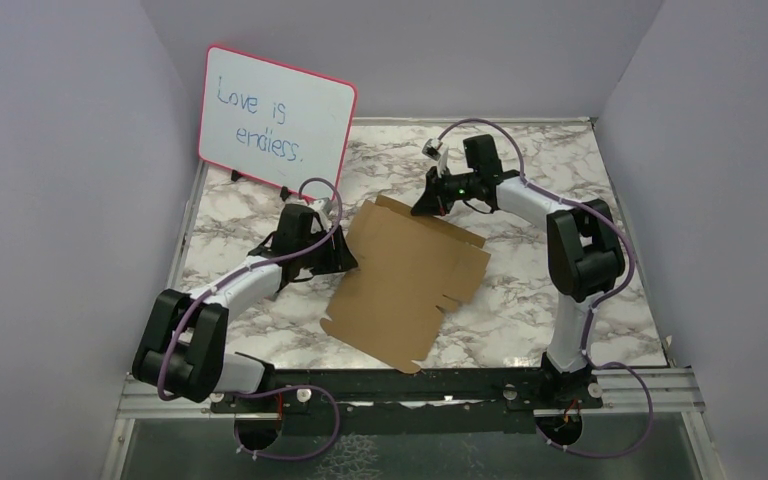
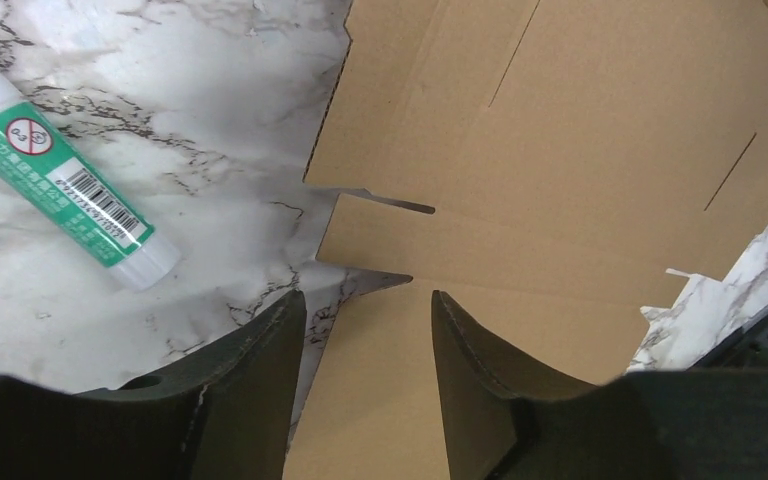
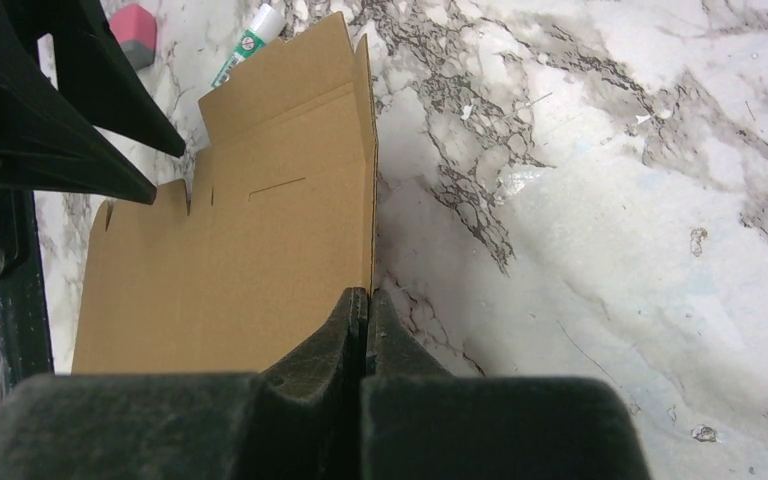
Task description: Fold the paper box
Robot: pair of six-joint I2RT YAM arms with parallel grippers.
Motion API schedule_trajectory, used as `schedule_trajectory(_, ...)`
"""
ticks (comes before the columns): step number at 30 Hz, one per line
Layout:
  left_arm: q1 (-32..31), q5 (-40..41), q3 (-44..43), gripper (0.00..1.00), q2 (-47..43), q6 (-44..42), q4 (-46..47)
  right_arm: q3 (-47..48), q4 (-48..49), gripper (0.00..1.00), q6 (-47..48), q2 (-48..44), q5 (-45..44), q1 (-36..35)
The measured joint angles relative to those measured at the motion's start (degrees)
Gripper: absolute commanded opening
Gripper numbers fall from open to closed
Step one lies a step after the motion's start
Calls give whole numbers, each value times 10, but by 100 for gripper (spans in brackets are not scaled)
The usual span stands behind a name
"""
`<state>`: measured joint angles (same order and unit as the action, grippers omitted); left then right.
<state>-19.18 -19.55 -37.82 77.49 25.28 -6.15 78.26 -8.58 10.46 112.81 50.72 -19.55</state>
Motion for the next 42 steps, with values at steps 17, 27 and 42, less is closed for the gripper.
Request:
schedule_trajectory(17, 4, -8, 37, 42, 24, 40, 117, -1, 10, 1, 2, -1, 19, 1)
schedule_trajectory(27, 11, -6, 58, 43, 32, 45, 161, -1, 10, 1, 15, -1, 36, 1)
schedule_trajectory(42, 27, -27, 88, 26, 27, 59, 219, 1, 4, 1, 26, -1, 55, 0)
